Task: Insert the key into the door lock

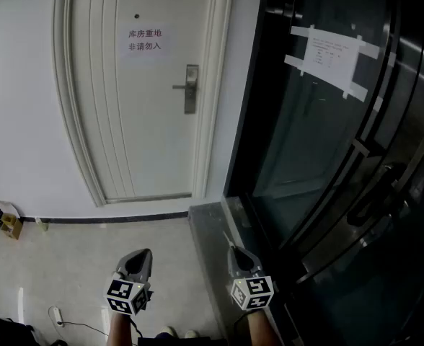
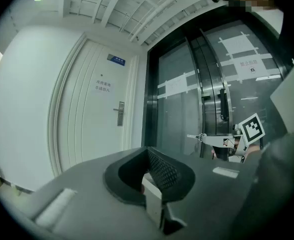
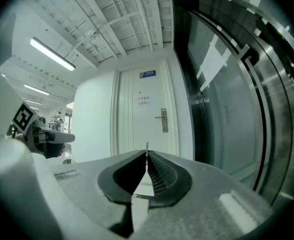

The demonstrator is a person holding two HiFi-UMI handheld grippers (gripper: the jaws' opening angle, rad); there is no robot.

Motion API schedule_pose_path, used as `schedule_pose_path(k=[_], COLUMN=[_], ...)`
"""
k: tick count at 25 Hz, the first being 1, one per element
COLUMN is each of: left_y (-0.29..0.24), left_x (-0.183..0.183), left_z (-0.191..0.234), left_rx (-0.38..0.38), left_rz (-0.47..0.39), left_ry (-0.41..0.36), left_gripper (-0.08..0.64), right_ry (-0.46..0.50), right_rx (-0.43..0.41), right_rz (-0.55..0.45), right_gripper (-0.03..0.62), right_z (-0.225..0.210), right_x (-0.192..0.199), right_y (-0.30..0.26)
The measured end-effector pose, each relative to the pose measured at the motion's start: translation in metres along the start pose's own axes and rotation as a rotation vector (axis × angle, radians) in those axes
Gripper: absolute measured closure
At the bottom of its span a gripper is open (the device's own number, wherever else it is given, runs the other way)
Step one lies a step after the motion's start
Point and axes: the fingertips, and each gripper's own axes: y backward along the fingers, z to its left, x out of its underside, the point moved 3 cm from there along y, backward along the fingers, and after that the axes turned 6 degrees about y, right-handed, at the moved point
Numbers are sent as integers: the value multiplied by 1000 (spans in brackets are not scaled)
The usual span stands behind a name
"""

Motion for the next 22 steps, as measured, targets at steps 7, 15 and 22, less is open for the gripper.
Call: schedule_pose_path(k=[7,15,22], left_y=[-4,-15,-42], left_x=[3,8,8], left_z=[-6,-14,-10], left_rx=[-5,0,18], left_rz=[6,25,37], left_ry=[-7,-7,-15], left_gripper=[558,558,558], right_ry=[10,-17,-27], right_rx=[-1,27,46], right_rz=[-3,3,10], right_gripper=[581,581,581], right_z=[-5,-26,-41], right_x=[2,8,15], right_y=[6,7,-11])
